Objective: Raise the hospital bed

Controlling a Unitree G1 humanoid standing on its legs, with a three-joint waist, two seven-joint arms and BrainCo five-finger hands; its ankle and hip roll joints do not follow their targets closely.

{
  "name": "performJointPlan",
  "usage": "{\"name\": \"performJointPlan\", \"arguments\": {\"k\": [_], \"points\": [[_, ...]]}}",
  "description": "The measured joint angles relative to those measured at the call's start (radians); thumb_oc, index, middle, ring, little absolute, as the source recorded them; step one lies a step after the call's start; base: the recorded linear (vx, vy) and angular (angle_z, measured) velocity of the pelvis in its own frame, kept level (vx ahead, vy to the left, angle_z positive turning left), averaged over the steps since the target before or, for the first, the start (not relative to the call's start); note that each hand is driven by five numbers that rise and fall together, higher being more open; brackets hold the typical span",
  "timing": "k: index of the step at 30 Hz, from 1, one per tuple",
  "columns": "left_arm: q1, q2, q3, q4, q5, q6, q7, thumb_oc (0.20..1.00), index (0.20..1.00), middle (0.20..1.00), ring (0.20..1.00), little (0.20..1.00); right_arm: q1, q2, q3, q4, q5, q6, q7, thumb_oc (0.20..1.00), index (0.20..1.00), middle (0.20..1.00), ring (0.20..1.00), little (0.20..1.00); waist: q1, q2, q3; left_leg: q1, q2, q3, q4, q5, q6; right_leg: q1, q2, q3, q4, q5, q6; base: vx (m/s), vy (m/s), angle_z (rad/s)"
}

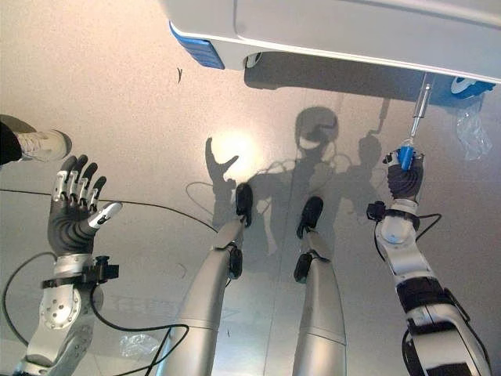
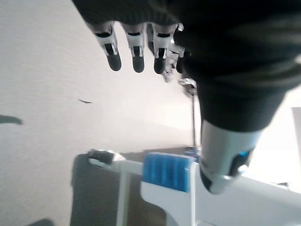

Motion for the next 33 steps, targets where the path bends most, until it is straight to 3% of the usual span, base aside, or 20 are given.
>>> {"name": "performJointPlan", "arguments": {"k": [3, 9, 17, 33], "points": [[0.004, -0.004, 0.017, 0.003, -0.011, 0.0, -0.007, 1.0, 1.0, 1.0, 1.0, 1.0, 0.044, 0.007, 0.003, -0.048, 0.007, -0.027, 0.038, 0.2, 0.2, 0.2, 0.2, 0.2, -0.004, 0.0, 0.0, 0.006, 0.017, 0.003, 0.002, -0.008, 0.003, 0.007, 0.013, -0.001, -0.003, 0.016, -0.008, 0.0, 0.003, -0.1], [0.004, -0.013, 0.027, 0.0, -0.01, 0.0, -0.037, 1.0, 1.0, 1.0, 1.0, 1.0, 0.05, 0.021, 0.029, -0.085, -0.015, -0.019, 0.109, 0.2, 0.2, 0.2, 0.2, 0.2, -0.004, 0.001, 0.0, 0.048, 0.027, -0.052, 0.003, -0.039, -0.042, 0.029, 0.032, -0.009, 0.006, -0.003, -0.035, -0.01, -0.004, -0.16], [0.009, -0.017, 0.026, 0.005, -0.01, 0.001, -0.041, 1.0, 1.0, 1.0, 1.0, 1.0, 0.054, 0.025, 0.019, -0.081, -0.002, 0.014, 0.097, 0.2, 0.2, 0.2, 0.2, 0.2, 0.001, 0.002, 0.0, 0.048, 0.026, -0.065, 0.019, -0.039, -0.044, 0.04, 0.029, -0.024, 0.011, -0.005, -0.037, 0.0, -0.006, 0.03], [0.01, -0.021, 0.029, 0.005, -0.01, 0.001, -0.035, 1.0, 1.0, 1.0, 1.0, 1.0, 0.055, 0.034, 0.014, -0.083, -0.007, 0.01, 0.098, 0.2, 0.2, 0.2, 0.2, 0.2, -0.002, 0.002, 0.0, 0.048, 0.029, -0.065, 0.017, -0.041, -0.046, 0.039, 0.031, -0.025, 0.01, -0.007, -0.038, 0.0, 0.0, 0.0]]}}
